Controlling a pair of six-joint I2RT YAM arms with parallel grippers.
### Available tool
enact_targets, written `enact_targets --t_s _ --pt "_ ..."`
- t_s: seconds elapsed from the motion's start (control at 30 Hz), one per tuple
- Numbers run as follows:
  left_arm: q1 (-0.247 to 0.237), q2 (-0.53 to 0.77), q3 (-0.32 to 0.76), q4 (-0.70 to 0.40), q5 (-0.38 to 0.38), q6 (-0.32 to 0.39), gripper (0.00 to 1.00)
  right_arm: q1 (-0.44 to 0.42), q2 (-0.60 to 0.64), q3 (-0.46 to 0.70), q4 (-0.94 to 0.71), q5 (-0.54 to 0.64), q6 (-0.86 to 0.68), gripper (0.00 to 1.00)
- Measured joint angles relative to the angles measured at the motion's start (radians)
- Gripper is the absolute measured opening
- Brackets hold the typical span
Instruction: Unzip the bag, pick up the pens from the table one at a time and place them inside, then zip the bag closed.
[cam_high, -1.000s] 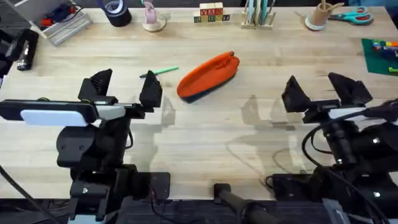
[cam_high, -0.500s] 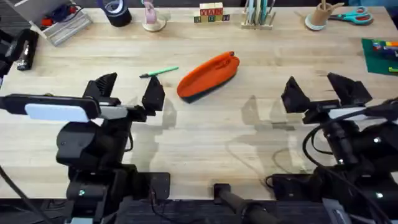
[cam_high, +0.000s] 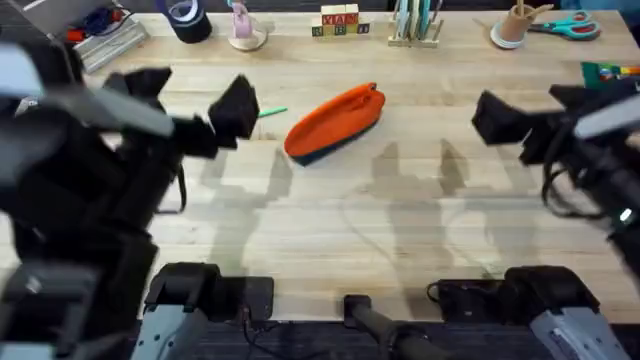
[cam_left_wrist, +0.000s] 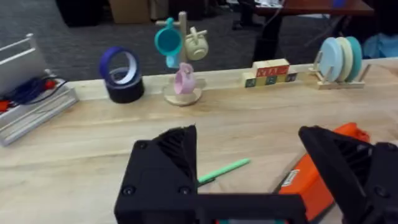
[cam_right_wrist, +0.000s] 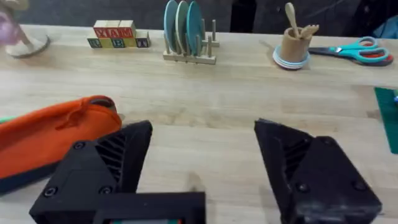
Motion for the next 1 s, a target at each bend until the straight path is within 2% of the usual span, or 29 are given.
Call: enact_targets --t_s 0.27,0.5,0.73,0.87,1.0 --pt "0.0 0.348 0.276 -0.109 0.184 0.065 0.993 0.0 0.373 0.335 -0.152 -0.051 -0.001 0.996" --pt "0.0 0.54 0.468 -0.279 0.362 0.195 0.993 0.0 0.55 0.542 -0.271 -0.13 -0.028 0.996" --pt "0.0 0.571 0.541 -0.462 0.491 0.375 0.992 0.0 0.567 0.57 -0.283 -0.153 -0.039 0.997" --pt "0.0 0.572 0.541 -0.575 0.515 0.518 0.993 0.0 0.567 0.57 -0.284 -0.155 -0.042 0.997" --pt "0.0 0.572 0.541 -0.634 0.521 0.661 0.993 0.0 0.567 0.57 -0.284 -0.155 -0.042 0.997"
